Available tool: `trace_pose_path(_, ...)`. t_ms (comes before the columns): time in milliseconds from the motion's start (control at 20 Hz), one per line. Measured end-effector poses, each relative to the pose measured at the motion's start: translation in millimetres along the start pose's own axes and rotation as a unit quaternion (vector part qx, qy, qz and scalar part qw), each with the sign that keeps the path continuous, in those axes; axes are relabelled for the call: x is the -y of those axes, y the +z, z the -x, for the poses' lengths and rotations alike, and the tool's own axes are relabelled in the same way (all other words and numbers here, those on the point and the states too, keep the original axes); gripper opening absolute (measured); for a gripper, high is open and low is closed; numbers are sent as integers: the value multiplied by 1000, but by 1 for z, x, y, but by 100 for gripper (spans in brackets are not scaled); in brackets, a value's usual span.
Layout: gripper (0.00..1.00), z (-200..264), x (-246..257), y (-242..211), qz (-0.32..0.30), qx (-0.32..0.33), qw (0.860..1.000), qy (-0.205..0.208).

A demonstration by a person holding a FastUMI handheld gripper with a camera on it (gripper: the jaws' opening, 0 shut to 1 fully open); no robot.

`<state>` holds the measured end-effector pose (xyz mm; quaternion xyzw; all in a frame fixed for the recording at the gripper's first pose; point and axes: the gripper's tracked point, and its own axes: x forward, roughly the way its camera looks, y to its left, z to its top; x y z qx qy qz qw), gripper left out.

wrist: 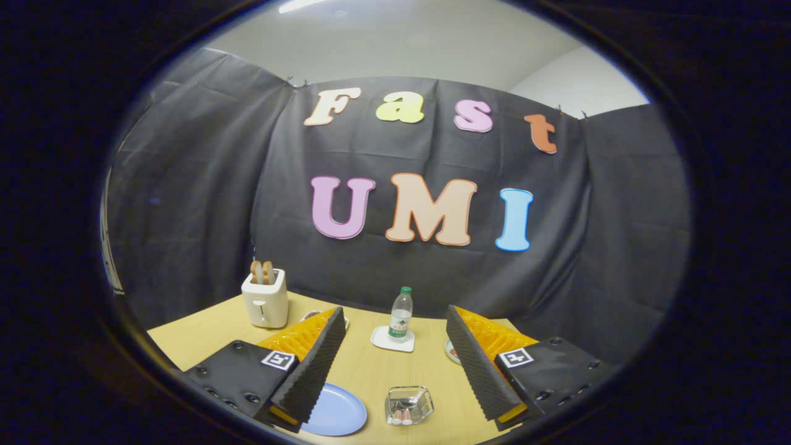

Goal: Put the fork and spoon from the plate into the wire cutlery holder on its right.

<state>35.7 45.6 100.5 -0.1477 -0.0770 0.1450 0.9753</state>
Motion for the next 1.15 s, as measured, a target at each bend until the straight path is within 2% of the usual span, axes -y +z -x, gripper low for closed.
trace_pose_path(200,100,-3,-28,2,-34,18,998,46)
trace_pose_path(300,100,-5,-28,1,-42,20,998,53)
trace_pose_path(500,100,-11,-18,4,-31,29,998,54)
trace_pose_path(850,100,-13,-5,1,-49,35,997,51)
trace_pose_path(1150,100,-9,20,-10,-68,24,997,21)
